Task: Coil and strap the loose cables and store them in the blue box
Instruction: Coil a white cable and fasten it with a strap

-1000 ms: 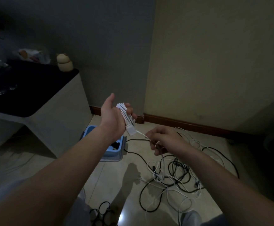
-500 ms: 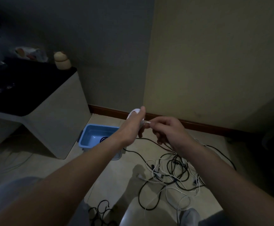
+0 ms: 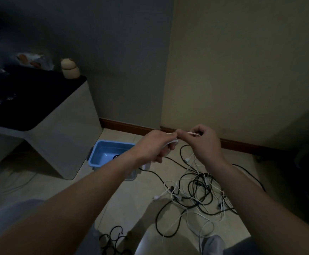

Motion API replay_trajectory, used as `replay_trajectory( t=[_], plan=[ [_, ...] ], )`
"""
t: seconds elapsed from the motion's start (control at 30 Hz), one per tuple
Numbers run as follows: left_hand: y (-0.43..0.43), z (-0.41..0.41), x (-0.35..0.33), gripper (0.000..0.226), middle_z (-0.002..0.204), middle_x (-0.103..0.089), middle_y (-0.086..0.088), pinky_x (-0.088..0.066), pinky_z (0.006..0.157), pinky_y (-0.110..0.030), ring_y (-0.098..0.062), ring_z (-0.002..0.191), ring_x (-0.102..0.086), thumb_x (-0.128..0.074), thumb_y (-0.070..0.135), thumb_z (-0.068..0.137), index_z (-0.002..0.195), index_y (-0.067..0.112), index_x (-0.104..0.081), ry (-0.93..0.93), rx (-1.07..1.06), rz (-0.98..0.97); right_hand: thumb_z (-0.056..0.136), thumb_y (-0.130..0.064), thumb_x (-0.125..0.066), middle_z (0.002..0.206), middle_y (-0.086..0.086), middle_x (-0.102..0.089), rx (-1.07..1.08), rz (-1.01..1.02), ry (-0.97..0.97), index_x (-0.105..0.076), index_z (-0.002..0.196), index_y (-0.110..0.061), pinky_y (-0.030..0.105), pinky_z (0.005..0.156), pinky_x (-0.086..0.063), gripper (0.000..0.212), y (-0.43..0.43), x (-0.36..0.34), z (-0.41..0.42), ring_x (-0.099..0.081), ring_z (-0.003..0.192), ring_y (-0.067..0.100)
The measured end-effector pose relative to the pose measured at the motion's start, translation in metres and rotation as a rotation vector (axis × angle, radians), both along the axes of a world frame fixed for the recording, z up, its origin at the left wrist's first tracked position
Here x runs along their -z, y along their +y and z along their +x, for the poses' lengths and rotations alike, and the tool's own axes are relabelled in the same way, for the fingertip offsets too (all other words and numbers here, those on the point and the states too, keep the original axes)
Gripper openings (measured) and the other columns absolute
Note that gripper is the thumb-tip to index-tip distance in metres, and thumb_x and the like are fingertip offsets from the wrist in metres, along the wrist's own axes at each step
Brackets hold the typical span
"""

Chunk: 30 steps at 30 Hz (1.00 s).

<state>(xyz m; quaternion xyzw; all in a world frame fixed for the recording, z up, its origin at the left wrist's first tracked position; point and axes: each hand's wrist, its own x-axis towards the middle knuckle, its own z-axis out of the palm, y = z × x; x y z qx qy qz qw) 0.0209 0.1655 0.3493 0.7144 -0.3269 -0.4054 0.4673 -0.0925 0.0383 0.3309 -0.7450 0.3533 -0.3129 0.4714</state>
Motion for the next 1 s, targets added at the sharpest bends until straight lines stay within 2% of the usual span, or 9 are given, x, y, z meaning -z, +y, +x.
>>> replay_trajectory(
  t=[0.07, 0.17, 0.3, 0.47, 0.63, 0.7, 0.8, 0.87, 1.0],
  plan=[
    [0.001, 0.001, -0.002, 0.042, 0.064, -0.043, -0.017, -0.039, 0.051, -0.026, -0.022, 0.053, -0.04, -0.049, 0.041, 0.102, 0.073, 0.013, -0.06, 0.061, -0.02, -0.065, 0.079, -0.036, -0.082, 0.057, -0.008, -0.046, -0.038, 0.013, -0.032, -0.055, 0.067, -0.016, 0.022, 0.05, -0.031, 0.036, 0.001, 0.002, 0.001, -0.038, 0.052, 0.004],
    [0.003, 0.007, -0.003, 0.044, 0.042, -0.029, 0.002, -0.034, 0.045, -0.025, -0.013, 0.032, -0.025, -0.043, 0.036, 0.103, 0.064, 0.017, -0.052, 0.318, -0.037, -0.162, 0.093, -0.033, -0.069, 0.06, -0.007, -0.046, -0.133, 0.054, -0.016, -0.06, 0.075, -0.01, 0.027, 0.056, -0.034, 0.03, 0.0, 0.006, 0.002, -0.039, 0.053, 0.002],
    [0.005, 0.011, -0.004, 0.049, 0.038, -0.023, 0.007, -0.038, 0.046, -0.026, -0.01, 0.029, -0.019, -0.038, 0.037, 0.103, 0.059, 0.02, -0.052, 0.621, -0.054, -0.233, 0.097, -0.037, -0.062, 0.054, -0.011, -0.05, -0.169, 0.143, 0.116, -0.055, 0.073, -0.017, 0.028, 0.057, -0.038, 0.032, 0.001, 0.014, 0.001, -0.043, 0.047, 0.003],
    [0.01, 0.012, -0.005, 0.043, 0.042, -0.028, 0.007, -0.041, 0.055, -0.026, -0.009, 0.035, -0.027, -0.036, 0.041, 0.104, 0.074, 0.014, -0.052, 0.896, -0.112, -0.364, 0.099, -0.04, -0.057, 0.062, 0.001, -0.052, -0.236, 0.318, 0.248, -0.053, 0.078, -0.017, 0.027, 0.05, -0.048, 0.032, 0.007, 0.016, 0.001, -0.046, 0.048, 0.013],
    [0.008, 0.012, -0.008, 0.043, 0.052, -0.031, 0.002, -0.039, 0.065, -0.028, -0.013, 0.047, -0.032, -0.034, 0.041, 0.104, 0.079, 0.011, -0.052, 0.923, -0.264, -0.483, 0.103, -0.02, -0.049, 0.066, 0.004, -0.056, -0.391, 0.41, 0.275, -0.055, 0.09, -0.013, 0.026, 0.047, -0.044, 0.016, 0.017, 0.013, -0.002, -0.044, 0.046, 0.013],
    [0.009, 0.018, -0.009, 0.04, 0.057, -0.033, 0.001, -0.041, 0.065, -0.03, -0.016, 0.053, -0.036, -0.036, 0.041, 0.103, 0.08, 0.011, -0.05, 0.92, -0.355, -0.518, 0.102, -0.016, -0.051, 0.066, 0.004, -0.058, -0.458, 0.435, 0.275, -0.058, 0.097, -0.012, 0.029, 0.053, -0.05, 0.01, 0.019, 0.012, -0.003, -0.047, 0.05, 0.014],
    [0.013, 0.029, -0.006, 0.042, 0.065, -0.038, -0.001, -0.042, 0.075, -0.033, -0.018, 0.06, -0.043, -0.039, 0.049, 0.101, 0.084, 0.012, -0.05, 0.898, -0.477, -0.53, 0.099, -0.016, -0.055, 0.068, 0.003, -0.06, -0.568, 0.462, 0.262, -0.065, 0.105, -0.019, 0.033, 0.063, -0.05, 0.012, 0.022, 0.01, -0.004, -0.053, 0.059, 0.016],
    [0.015, 0.033, -0.004, 0.047, 0.066, -0.041, -0.002, -0.041, 0.078, -0.035, -0.019, 0.062, -0.044, -0.04, 0.054, 0.099, 0.084, 0.011, -0.051, 0.869, -0.511, -0.513, 0.098, -0.018, -0.057, 0.068, 0.003, -0.061, -0.569, 0.459, 0.25, -0.067, 0.095, -0.017, 0.034, 0.064, -0.049, 0.011, 0.025, 0.01, -0.002, -0.056, 0.059, 0.016],
    [0.011, 0.034, -0.002, 0.051, 0.064, -0.043, -0.004, -0.043, 0.069, -0.035, -0.02, 0.06, -0.045, -0.041, 0.057, 0.097, 0.083, 0.01, -0.052, 0.773, -0.531, -0.503, 0.096, -0.03, -0.059, 0.063, 0.006, -0.058, -0.614, 0.429, 0.253, -0.061, 0.071, -0.016, 0.032, 0.065, -0.05, 0.028, 0.028, 0.007, -0.001, -0.057, 0.058, 0.019]
  ],
)
